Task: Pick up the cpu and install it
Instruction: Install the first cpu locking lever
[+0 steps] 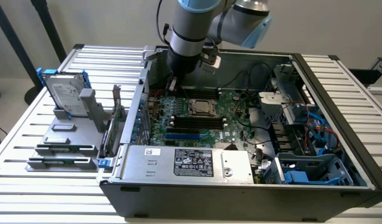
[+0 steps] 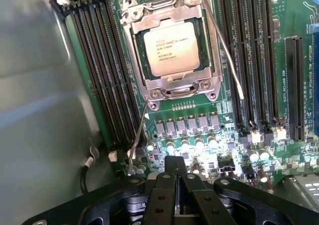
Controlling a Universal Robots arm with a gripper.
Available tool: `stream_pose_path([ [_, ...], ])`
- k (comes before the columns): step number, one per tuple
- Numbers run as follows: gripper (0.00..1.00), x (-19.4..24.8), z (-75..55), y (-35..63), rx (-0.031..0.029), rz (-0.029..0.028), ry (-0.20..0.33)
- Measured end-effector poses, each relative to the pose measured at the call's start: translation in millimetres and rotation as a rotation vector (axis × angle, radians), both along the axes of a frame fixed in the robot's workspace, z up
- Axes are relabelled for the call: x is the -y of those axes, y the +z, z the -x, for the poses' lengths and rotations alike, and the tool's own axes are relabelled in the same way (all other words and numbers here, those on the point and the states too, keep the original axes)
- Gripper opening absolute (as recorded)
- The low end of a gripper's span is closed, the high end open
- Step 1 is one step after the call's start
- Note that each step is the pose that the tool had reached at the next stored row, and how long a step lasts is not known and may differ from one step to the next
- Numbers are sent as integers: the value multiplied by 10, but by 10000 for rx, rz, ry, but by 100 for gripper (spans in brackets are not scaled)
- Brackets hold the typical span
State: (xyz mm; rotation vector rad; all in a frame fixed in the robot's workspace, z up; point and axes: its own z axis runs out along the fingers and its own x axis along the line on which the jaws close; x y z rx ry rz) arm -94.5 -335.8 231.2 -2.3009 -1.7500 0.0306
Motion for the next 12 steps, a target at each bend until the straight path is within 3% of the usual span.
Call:
stream_pose_path([
  [9, 11, 0, 3, 96, -3, -141, -1038],
  [12, 11, 0, 13, 98, -1, -155, -1335],
])
